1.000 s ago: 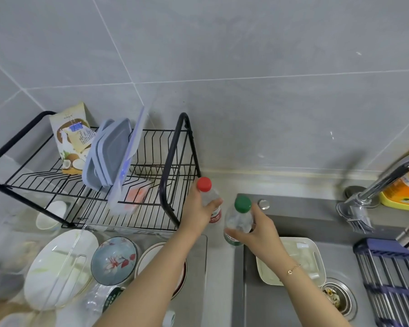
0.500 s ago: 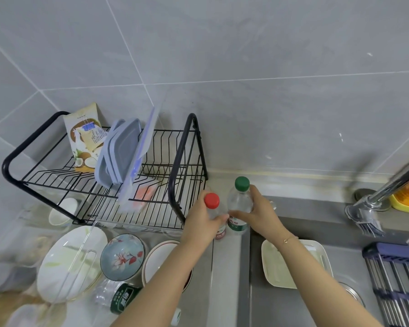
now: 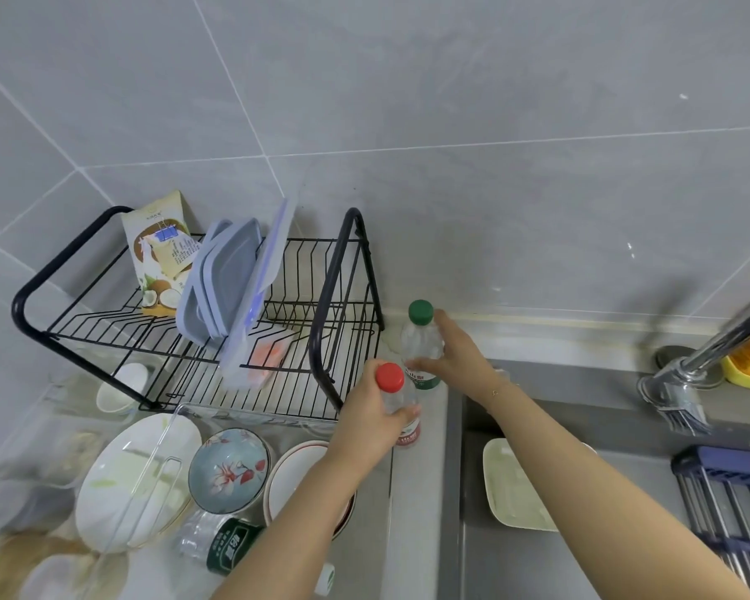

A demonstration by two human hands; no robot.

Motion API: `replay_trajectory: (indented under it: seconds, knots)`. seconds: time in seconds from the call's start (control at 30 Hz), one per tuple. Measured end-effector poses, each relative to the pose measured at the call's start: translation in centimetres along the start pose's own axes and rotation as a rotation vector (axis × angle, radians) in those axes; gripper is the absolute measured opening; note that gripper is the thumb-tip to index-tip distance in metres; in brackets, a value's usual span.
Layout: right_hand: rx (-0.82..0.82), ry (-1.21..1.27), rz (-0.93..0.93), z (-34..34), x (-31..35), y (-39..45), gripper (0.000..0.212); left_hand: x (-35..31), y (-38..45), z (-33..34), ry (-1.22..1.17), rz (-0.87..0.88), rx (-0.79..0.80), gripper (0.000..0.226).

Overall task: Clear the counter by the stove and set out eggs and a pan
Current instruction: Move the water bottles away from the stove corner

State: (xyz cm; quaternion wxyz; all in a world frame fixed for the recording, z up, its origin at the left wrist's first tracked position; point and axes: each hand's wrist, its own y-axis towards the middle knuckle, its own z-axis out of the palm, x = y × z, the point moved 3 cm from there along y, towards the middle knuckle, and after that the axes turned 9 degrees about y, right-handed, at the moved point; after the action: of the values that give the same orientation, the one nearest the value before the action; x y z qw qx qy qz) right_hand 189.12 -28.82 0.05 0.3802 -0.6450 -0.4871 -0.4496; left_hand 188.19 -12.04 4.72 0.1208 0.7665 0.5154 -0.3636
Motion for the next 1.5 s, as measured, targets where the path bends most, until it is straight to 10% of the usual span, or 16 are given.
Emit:
replay_trajectory:
  seconds: [0.4, 0.93, 1.5]
  knots:
    - [0.121, -0.118, 0.087, -0.7, -0.2, -0.3, 0.076, 0.1, -1.2, -0.1, 0.06, -0.024, -0.068, 0.049]
    - [-0.256, 0.299, 0.02, 0.1, 4.9, -14.0, 0.034, -3.1, -7.9, -3.2, 0.12, 0.294, -0.314, 0.05]
    - [-0.573, 0.709, -0.035, 9.7, 13.3, -34.0, 0.022, 3.7, -26.1, -8.9, -0.762, 0.128, 0.234, 0.033]
